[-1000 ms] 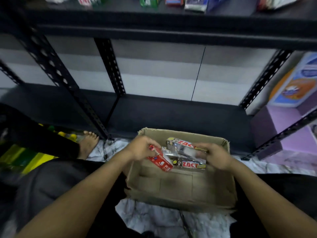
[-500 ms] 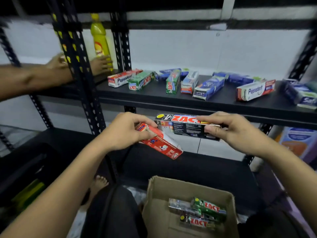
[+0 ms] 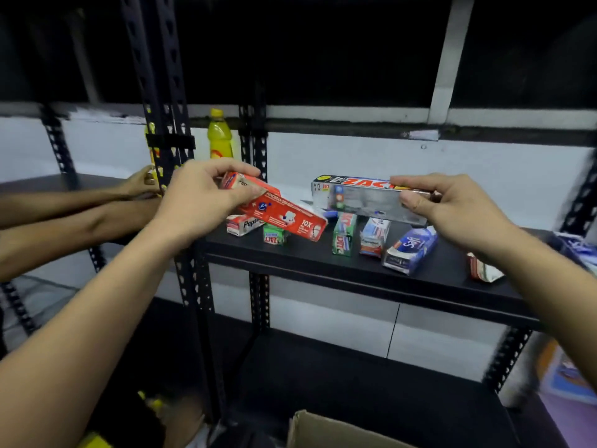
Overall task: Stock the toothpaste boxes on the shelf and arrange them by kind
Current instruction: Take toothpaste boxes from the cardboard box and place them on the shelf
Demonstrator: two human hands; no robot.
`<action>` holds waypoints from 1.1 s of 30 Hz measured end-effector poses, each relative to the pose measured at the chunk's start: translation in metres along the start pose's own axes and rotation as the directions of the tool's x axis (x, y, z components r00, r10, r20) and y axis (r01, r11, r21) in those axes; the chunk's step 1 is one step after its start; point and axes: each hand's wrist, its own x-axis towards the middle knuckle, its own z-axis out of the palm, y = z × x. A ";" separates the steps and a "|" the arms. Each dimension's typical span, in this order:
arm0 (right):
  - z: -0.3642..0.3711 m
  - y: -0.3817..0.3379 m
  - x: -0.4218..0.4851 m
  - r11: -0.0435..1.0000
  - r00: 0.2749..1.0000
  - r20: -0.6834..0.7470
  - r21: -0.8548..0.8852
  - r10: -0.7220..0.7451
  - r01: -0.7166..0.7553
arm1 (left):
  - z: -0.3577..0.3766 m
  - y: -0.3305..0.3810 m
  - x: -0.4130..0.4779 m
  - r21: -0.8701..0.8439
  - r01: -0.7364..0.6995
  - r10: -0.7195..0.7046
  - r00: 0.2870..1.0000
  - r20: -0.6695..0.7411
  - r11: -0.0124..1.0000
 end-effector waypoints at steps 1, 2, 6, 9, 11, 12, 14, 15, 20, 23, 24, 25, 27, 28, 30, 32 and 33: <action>0.000 0.004 0.011 1.000 0.999 -0.027 -0.008 0.022 -0.022 | 0.005 -0.002 0.015 0.029 -0.002 0.003 0.999 -0.034 1.000; 0.000 0.008 0.022 0.999 0.998 -0.044 -0.016 0.042 -0.043 | 0.010 -0.006 0.030 0.059 -0.004 0.008 0.998 -0.067 0.998; -0.001 0.038 0.064 0.988 0.986 -0.098 -0.064 0.137 -0.144 | 0.044 -0.022 0.089 0.191 -0.006 0.032 0.990 -0.136 0.982; -0.003 0.064 0.088 0.968 0.965 -0.150 -0.096 0.217 -0.233 | 0.076 -0.042 0.132 0.272 -0.021 0.069 0.983 -0.170 0.962; -0.007 0.081 0.101 0.951 0.953 -0.174 -0.140 0.249 -0.274 | 0.096 -0.056 0.160 0.306 -0.032 0.092 0.979 -0.183 0.952; -0.009 0.089 0.107 0.943 0.950 -0.176 -0.169 0.258 -0.288 | 0.106 -0.064 0.173 0.315 -0.031 0.096 0.977 -0.192 0.949; -0.014 0.109 0.117 0.925 0.946 -0.181 -0.227 0.269 -0.306 | 0.124 -0.080 0.197 0.320 -0.021 0.094 0.972 -0.215 0.947; -0.015 0.118 0.122 0.915 0.941 -0.188 -0.244 0.281 -0.321 | 0.133 -0.087 0.208 0.314 -0.023 0.095 0.972 -0.217 0.949; -0.016 0.160 0.141 0.872 0.906 -0.237 -0.270 0.351 -0.408 | 0.170 -0.125 0.248 0.243 0.086 -0.019 0.963 -0.268 0.966; -0.008 0.175 0.147 0.855 0.891 -0.239 -0.271 0.386 -0.443 | 0.181 -0.136 0.257 0.182 0.172 -0.110 0.944 -0.310 0.968; -0.004 0.178 0.147 0.852 0.890 -0.233 -0.274 0.392 -0.447 | 0.182 -0.137 0.258 0.185 0.187 -0.121 0.939 -0.321 0.965; 0.001 0.180 0.147 0.850 0.890 -0.225 -0.276 0.396 -0.448 | 0.183 -0.138 0.259 0.195 0.195 -0.124 0.937 -0.325 0.961; 0.009 0.181 0.145 0.850 0.896 -0.209 -0.292 0.391 -0.439 | 0.181 -0.138 0.259 0.221 0.190 -0.117 0.945 -0.307 0.957; 0.012 0.180 0.144 0.846 0.899 -0.196 -0.308 0.391 -0.435 | 0.180 -0.137 0.258 0.236 0.187 -0.116 0.951 -0.286 0.954; 0.017 0.177 0.144 0.835 0.906 -0.150 -0.353 0.395 -0.422 | 0.175 -0.134 0.256 0.257 0.209 -0.146 0.959 -0.243 0.943; 0.020 0.172 0.142 0.822 0.912 -0.110 -0.401 0.395 -0.404 | 0.171 -0.133 0.253 0.301 0.237 -0.189 0.965 -0.179 0.924; 0.021 0.170 0.142 0.820 0.913 -0.099 -0.411 0.395 -0.399 | 0.171 -0.133 0.250 0.324 0.239 -0.208 0.970 -0.129 0.915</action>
